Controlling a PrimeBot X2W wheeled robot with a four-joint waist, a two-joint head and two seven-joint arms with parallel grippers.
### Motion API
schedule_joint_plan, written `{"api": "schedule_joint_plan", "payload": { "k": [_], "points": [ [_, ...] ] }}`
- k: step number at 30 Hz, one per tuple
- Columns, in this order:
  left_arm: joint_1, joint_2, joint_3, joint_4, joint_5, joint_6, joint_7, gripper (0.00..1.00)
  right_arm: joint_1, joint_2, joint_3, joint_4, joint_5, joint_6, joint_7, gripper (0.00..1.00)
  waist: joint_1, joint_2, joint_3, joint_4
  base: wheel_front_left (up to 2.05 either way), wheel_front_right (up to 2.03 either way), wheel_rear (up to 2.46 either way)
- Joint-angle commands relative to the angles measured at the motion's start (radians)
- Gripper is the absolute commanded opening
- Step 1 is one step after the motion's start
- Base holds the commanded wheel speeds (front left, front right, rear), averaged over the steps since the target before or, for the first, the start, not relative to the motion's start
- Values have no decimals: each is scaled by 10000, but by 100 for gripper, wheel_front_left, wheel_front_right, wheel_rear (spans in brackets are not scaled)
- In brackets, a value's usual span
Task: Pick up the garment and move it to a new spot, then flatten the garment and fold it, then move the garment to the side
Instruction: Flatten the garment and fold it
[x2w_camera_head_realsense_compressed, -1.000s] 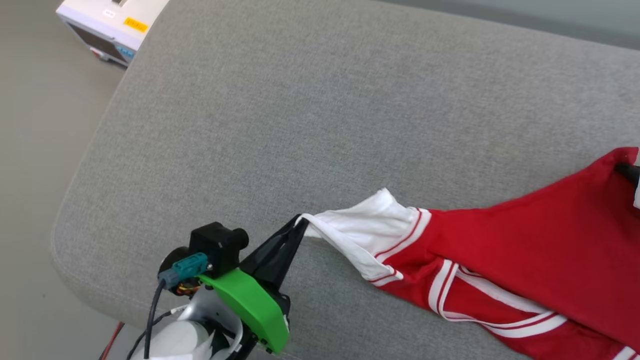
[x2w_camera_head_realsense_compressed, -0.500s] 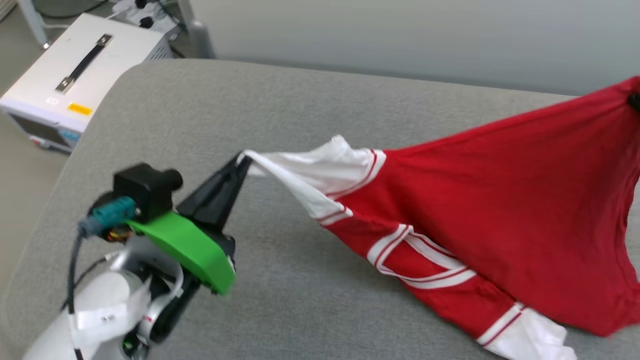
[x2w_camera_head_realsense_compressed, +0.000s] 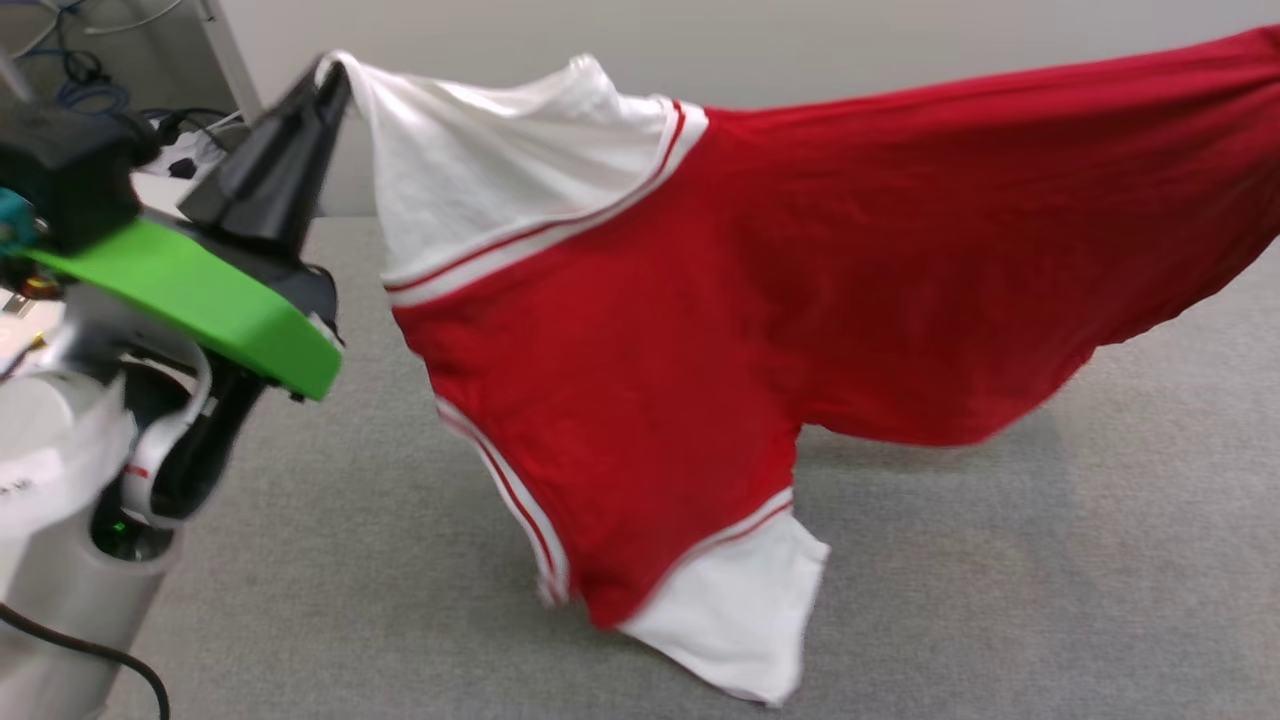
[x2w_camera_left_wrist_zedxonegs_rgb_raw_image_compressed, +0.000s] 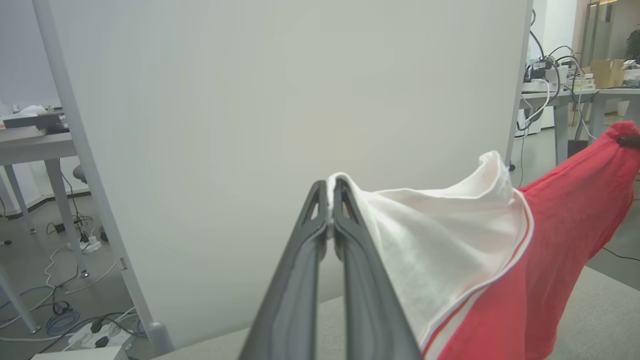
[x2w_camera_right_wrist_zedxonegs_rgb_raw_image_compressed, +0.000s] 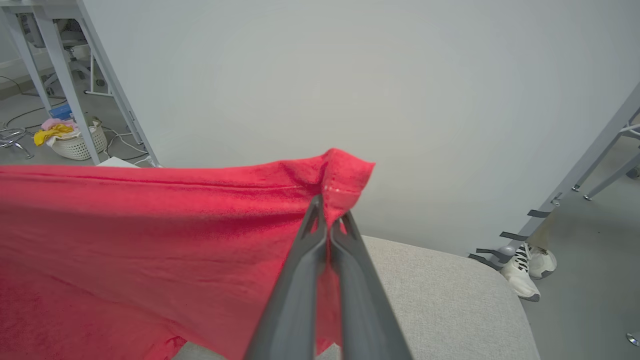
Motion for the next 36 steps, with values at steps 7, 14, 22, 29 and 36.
{"api": "schedule_joint_plan", "payload": {
  "k": [7,14,22,29,36],
  "points": [
    [-1117,482,695,-466,-819,-84,684,0,-635,96,-496,-753,-283,-4,-512,0,0,0,232,-693,0,0,0],
    [-2689,991,989,-294,-848,-347,1310,0,-1159,153,-896,-717,-604,-4,-920,0,0,0,1003,-903,0,0,0],
    [-4851,1346,931,693,-664,-939,1884,0,-2214,150,-862,-326,-954,-4,-1479,0,0,0,2591,-1034,0,0,0],
    [-7310,1388,480,2422,143,-1578,2023,0,-4093,194,-630,988,-1569,-4,-2096,0,0,0,4245,-1020,0,0,0],
    [-10231,837,-154,4704,893,-1989,1535,0,-6389,181,-28,2600,-2378,-4,-3060,0,0,0,5820,-995,0,0,0]
  ]
}}
